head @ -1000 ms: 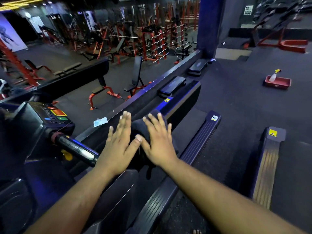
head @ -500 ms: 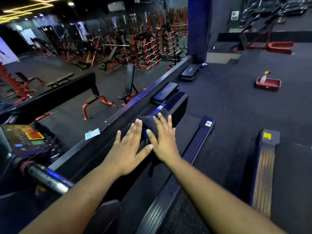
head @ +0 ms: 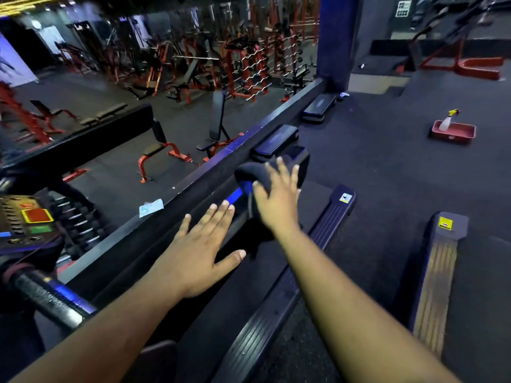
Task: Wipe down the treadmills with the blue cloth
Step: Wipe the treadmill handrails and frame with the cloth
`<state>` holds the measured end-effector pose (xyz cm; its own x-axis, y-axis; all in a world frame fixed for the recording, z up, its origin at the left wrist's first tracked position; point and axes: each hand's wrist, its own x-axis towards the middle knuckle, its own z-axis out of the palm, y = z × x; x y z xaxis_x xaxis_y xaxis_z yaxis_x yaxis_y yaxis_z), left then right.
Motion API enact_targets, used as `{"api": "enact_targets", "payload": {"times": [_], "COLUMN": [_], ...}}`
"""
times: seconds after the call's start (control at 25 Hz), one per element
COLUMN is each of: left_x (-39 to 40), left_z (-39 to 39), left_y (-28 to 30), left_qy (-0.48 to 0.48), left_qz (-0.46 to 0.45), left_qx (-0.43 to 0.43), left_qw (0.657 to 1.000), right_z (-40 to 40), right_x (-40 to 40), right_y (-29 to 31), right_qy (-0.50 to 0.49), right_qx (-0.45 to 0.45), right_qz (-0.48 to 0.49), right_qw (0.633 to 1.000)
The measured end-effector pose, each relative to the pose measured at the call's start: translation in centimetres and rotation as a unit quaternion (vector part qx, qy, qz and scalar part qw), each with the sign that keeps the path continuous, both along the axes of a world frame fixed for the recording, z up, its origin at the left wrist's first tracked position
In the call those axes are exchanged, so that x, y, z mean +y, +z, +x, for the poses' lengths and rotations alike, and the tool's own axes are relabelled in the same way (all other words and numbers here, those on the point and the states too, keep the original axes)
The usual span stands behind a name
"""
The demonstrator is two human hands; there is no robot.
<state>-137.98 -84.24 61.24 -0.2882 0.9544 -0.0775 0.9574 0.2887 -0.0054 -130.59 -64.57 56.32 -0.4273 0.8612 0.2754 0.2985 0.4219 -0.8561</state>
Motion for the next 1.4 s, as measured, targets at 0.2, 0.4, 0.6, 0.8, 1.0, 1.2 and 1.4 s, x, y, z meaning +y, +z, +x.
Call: {"api": "enact_targets", "payload": {"times": [0.2,0.4,0.6,0.8,1.0,1.2,1.4], "left_x": [0.1,0.0,0.0,0.0,0.1,0.1,0.0], "left_z": [0.1,0.2,0.1,0.2,0.0,-0.2,0.0], "left_y": [-0.1,-0.1,0.0,0.1,-0.2,-0.3,-0.1], "left_qy": [0.000,0.002,0.003,0.009,0.007,0.002,0.006], "left_qz": [0.005,0.007,0.010,0.015,0.018,0.012,0.011], "left_qx": [-0.005,-0.007,-0.013,-0.014,-0.010,-0.007,-0.002], "left_qw": [1.000,1.000,1.000,1.000,1.000,1.000,1.000], "right_z": [1.0,-0.6,0.4,-1.4,-0.9,0.2,0.0], "right_x": [4.4,5.6,-9.3,4.3,-4.6,3.0,7.1], "right_y": [-0.5,-1.1,-5.6,-3.0,-1.9,-0.5,2.0], "right_qy": [0.001,-0.093,-0.016,-0.171,-0.089,-0.009,-0.053], "right_qx": [-0.043,0.180,0.257,0.250,0.202,0.017,-0.102], "right_qz": [0.039,-0.143,-0.258,-0.351,-0.187,-0.008,-0.004], "right_qw": [0.998,0.969,0.931,0.886,0.957,1.000,0.993]}}
